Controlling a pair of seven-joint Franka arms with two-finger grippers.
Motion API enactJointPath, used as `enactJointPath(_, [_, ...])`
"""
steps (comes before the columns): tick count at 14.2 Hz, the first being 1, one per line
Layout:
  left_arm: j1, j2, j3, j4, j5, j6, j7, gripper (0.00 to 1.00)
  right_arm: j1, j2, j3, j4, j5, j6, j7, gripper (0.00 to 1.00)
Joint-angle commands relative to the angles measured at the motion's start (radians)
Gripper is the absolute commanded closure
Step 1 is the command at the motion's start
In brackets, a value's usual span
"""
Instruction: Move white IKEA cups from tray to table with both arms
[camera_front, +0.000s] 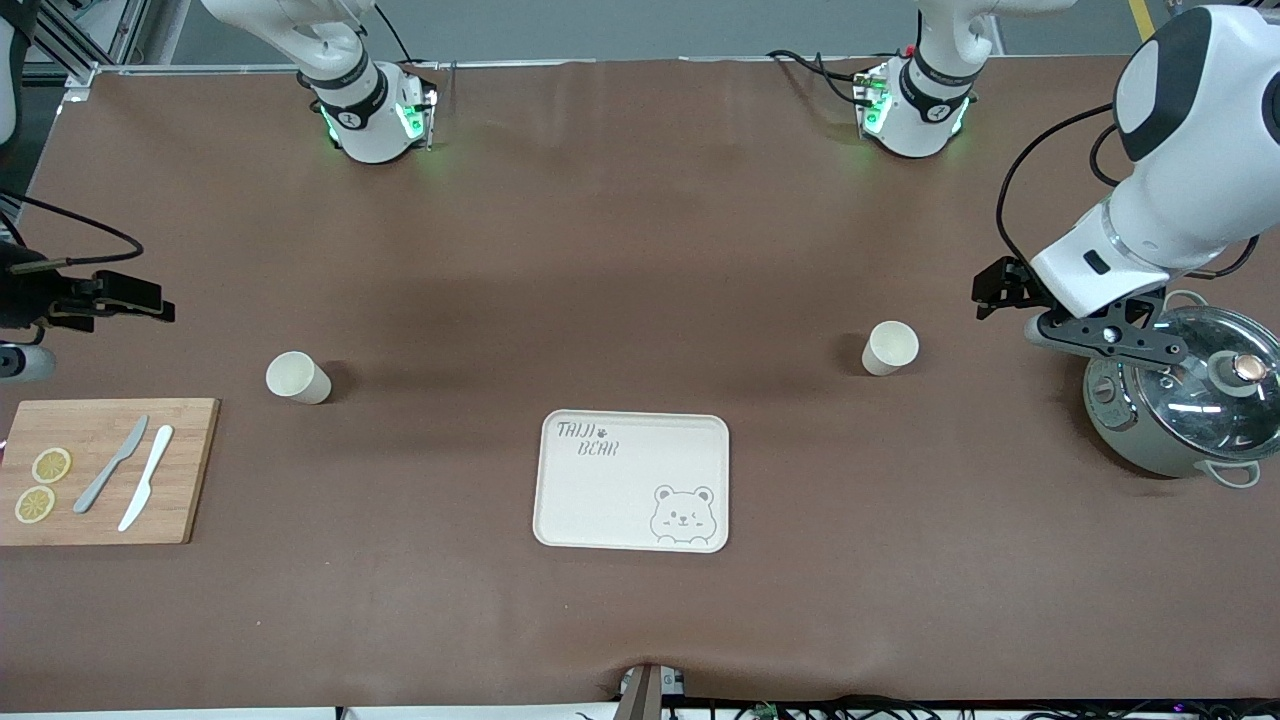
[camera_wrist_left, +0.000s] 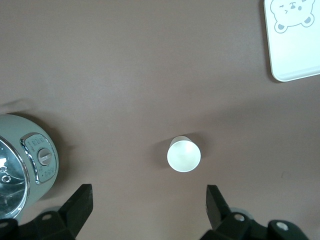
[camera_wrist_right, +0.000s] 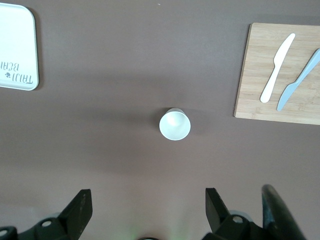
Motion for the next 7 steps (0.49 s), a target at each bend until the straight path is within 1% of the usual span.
enactJointPath(1, [0.001,-0.004,-0.006,0.007,0.024,-0.017,-0.018,0.0,0.033,-0.03,-0.011,-0.013,-0.064,-0.049,0.011,0.0])
enactJointPath(2, [0.001,-0.004,-0.006,0.007,0.024,-0.017,-0.018,0.0,0.036,-0.031,-0.005,-0.006,-0.128,-0.069,0.005,0.0])
enactJointPath(3, [0.001,-0.002,-0.006,0.007,0.024,-0.017,-0.018,0.0,0.034,-0.062,-0.002,-0.015,-0.133,-0.068,0.005,0.0])
enactJointPath(5, [0.003,-0.002,-0.006,0.007,0.023,-0.017,-0.019,0.0,0.011,-0.144,-0.008,-0.1,-0.082,-0.031,0.003,0.0])
enactJointPath(7, [0.003,-0.002,-0.006,0.007,0.021,-0.017,-0.021,0.0,0.019,-0.218,-0.003,-0.17,-0.08,0.006,0.003,0.0])
